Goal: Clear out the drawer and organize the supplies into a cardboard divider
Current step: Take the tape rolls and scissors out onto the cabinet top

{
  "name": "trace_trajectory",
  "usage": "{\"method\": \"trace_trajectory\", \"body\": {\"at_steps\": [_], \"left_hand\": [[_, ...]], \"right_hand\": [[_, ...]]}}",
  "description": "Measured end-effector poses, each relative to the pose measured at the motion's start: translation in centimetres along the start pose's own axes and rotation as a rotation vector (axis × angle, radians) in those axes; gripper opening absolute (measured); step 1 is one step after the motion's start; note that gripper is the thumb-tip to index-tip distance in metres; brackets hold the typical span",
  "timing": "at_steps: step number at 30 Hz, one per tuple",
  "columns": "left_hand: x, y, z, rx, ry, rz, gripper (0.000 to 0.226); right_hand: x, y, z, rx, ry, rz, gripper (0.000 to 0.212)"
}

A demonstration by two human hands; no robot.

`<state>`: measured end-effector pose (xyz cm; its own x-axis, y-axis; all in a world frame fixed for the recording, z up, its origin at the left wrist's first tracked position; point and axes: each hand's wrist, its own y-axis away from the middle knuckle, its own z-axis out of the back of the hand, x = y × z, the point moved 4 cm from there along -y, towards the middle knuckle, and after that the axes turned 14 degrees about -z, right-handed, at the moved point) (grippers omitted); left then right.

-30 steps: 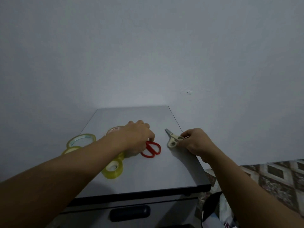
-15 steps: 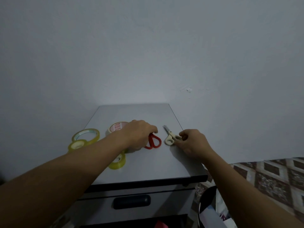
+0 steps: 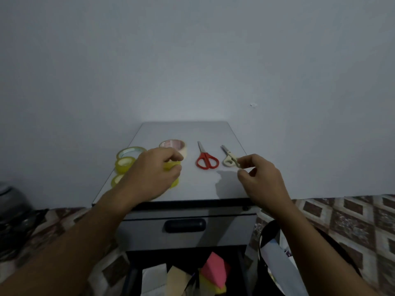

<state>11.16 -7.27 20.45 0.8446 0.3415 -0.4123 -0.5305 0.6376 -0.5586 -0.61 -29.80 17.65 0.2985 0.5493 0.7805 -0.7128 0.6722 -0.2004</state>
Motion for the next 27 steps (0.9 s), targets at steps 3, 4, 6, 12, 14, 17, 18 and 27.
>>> {"method": "trace_trajectory", "body": {"at_steps": [3,4,6,12,14,17,18,27], "left_hand": [[0.1,4.0,0.3,-0.014,0.032,0.035,0.016],[0.3,5.3,0.2,-0.018,0.043,0.052,0.015],[0.8,7.8,-0.1,-0.035,0.074,0.094,0.013],[2.8,15.3,-4.5,0.144,0.194,0.269,0.014],[3.8,17.6,-6.7,0.225,0.192,0.338,0.021],[5.3,20.8,-10.5,0.372,0.180,0.414,0.032],[5.7,21.7,-11.9,0.450,0.153,0.422,0.036],[6.0,27.6,-20.5,0.641,0.165,0.442,0.040]], "right_hand": [[0.0,3.4,-0.9,0.031,-0.025,0.033,0.020],[-0.2,4.4,-1.3,0.042,-0.029,0.040,0.020],[-1.1,6.3,-2.5,0.084,-0.045,0.037,0.020],[-5.6,10.9,-7.7,0.315,0.078,-0.066,0.030],[-7.7,12.1,-9.6,0.401,0.117,-0.126,0.032],[-11.3,13.6,-12.2,0.472,0.181,-0.224,0.034],[-12.5,14.2,-12.9,0.494,0.201,-0.257,0.034],[-19.8,18.6,-18.3,0.638,0.254,-0.492,0.040]]}}
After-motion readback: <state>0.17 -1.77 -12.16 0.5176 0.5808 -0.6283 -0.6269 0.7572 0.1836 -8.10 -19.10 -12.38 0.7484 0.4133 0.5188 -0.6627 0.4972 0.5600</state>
